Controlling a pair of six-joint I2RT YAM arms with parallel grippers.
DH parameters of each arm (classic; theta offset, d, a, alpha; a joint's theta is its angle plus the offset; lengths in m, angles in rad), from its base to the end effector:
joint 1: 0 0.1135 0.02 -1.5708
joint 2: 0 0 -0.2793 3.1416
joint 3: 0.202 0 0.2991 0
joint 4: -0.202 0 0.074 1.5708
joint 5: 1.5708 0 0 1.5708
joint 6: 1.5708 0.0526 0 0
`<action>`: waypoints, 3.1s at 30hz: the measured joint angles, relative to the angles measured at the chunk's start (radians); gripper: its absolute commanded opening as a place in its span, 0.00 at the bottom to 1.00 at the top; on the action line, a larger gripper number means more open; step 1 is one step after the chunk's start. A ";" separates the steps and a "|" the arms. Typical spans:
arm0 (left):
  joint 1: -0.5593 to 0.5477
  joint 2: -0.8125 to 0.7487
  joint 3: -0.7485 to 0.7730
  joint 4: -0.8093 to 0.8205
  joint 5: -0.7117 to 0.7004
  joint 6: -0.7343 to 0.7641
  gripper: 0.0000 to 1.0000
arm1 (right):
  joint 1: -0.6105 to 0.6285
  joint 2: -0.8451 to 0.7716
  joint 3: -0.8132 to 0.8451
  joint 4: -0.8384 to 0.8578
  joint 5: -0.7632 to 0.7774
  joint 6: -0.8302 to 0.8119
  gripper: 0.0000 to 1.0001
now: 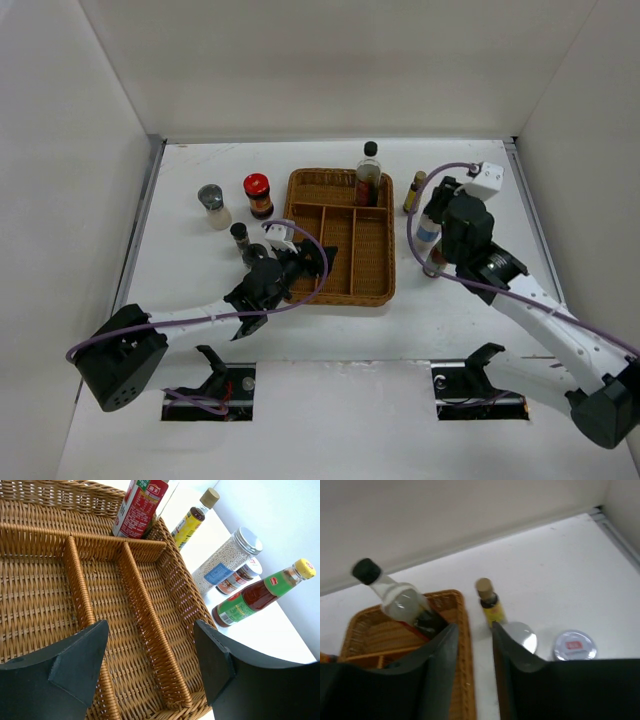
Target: Organize the condiment bottles
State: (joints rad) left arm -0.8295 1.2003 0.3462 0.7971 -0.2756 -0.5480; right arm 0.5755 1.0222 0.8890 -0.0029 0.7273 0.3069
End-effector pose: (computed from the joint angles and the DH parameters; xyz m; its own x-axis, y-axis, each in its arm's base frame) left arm 0.2003 -0.1976 0.1852 -0.3070 -0.4070 -0.8603 0.4292 0.7476 -0.5069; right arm 0.2581 0.1258 0.3570 -0.0644 0.2272 -0.9717 0.1736 0.9614 0.2133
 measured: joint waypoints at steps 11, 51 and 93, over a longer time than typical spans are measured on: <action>0.002 -0.004 0.000 0.000 0.000 -0.003 0.67 | -0.007 -0.055 -0.125 -0.303 0.090 0.150 0.68; 0.016 -0.013 -0.007 0.002 0.000 -0.011 0.67 | 0.135 0.361 0.212 -0.010 -0.111 -0.056 0.17; 0.016 -0.003 -0.007 0.008 0.000 -0.014 0.67 | 0.086 0.462 0.124 0.300 -0.151 0.006 0.75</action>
State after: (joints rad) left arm -0.8135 1.1969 0.3393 0.8051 -0.2752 -0.5621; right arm 0.6613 1.4837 1.0126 0.2974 0.5762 0.3134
